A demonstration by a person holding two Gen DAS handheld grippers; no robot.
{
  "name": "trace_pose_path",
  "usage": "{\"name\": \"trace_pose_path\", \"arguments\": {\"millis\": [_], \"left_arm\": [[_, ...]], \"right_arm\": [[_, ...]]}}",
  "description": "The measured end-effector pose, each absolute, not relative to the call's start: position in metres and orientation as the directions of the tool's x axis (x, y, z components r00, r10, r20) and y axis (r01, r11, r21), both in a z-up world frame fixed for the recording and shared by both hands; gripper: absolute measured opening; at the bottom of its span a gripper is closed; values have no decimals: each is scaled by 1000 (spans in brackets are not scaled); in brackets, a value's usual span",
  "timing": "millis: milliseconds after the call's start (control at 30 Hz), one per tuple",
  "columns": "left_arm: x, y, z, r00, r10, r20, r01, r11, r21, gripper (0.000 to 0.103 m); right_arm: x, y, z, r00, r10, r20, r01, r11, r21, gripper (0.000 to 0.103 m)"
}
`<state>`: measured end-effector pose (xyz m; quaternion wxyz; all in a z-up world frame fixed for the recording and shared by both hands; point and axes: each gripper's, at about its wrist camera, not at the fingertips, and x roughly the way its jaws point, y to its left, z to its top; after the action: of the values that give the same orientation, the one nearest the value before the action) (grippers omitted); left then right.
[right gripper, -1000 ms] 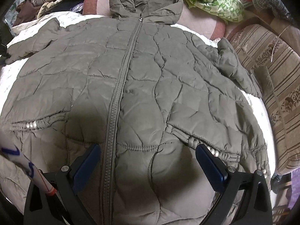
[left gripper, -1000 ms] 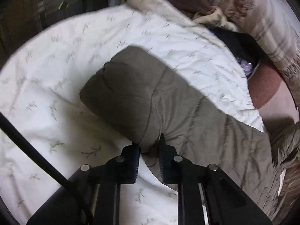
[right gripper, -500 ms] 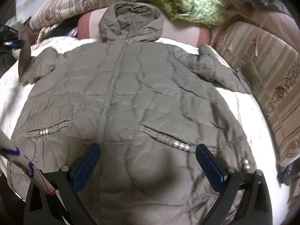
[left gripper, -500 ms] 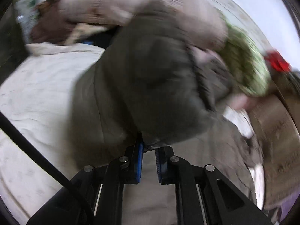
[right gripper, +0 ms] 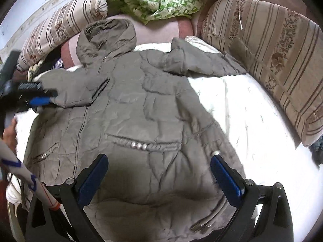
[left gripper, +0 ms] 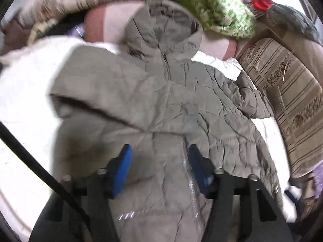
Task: Fold large clothes
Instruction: 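Fold the held sleeve across the jacket body with the left tool, release, then move the right tool to the other sleeve cuff and grasp it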
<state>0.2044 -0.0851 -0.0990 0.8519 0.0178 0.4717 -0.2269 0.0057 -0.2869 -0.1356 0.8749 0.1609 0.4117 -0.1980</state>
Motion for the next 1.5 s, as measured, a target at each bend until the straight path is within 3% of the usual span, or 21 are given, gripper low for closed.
{"name": "trace_pose_path", "arguments": {"millis": [133, 367, 600, 633, 667, 700, 733, 767, 833, 1033, 1200, 1367, 1500], "left_arm": [[153, -49, -87, 554, -227, -801, 300, 952, -63, 60], [119, 6, -95, 564, -161, -810, 151, 984, -91, 60], [115, 26, -100, 600, -102, -793, 101, 994, -51, 60], [116, 28, -100, 601, -101, -793, 102, 994, -49, 60], [117, 28, -102, 604, -97, -791, 103, 994, -44, 60], [119, 29, -103, 608, -91, -789, 103, 994, -36, 60], [121, 29, -105, 610, -85, -788, 103, 994, -27, 60], [121, 29, -107, 609, -82, -789, 102, 994, -24, 60], [124, 31, -111, 600, -90, -795, 100, 994, -37, 60], [130, 24, -123, 577, -108, -810, 114, 992, -51, 60], [129, 7, -126, 556, -109, -824, 143, 989, -35, 60], [112, -7, -112, 582, -110, -806, 174, 985, -9, 60], [93, -18, -97, 600, -123, -790, 205, 979, 3, 60]], "right_arm": [[35, -293, -135, 621, -93, -778, 413, 883, 224, 103], [149, -290, -153, 645, 24, -764, 323, 897, 302, 102], [265, -287, -205, 534, 129, -836, 366, 855, 366, 97], [273, -286, -209, 517, 139, -845, 380, 847, 372, 86], [279, -285, -211, 499, 163, -851, 385, 838, 386, 62], [283, -285, -212, 489, 197, -850, 379, 830, 410, 49], [286, -285, -209, 486, 232, -843, 366, 822, 437, 29], [287, -285, -201, 495, 216, -842, 358, 832, 424, 22], [285, -288, -187, 514, 163, -842, 337, 864, 373, 19], [283, -337, -159, 506, -145, -850, 439, 892, 109, 17], [295, -372, -201, 409, -174, -896, 499, 864, 60, 19], [294, -376, -210, 389, -206, -898, 528, 848, 34, 48], [262, -381, -177, 492, -119, -862, 506, 845, 172, 57]]}}
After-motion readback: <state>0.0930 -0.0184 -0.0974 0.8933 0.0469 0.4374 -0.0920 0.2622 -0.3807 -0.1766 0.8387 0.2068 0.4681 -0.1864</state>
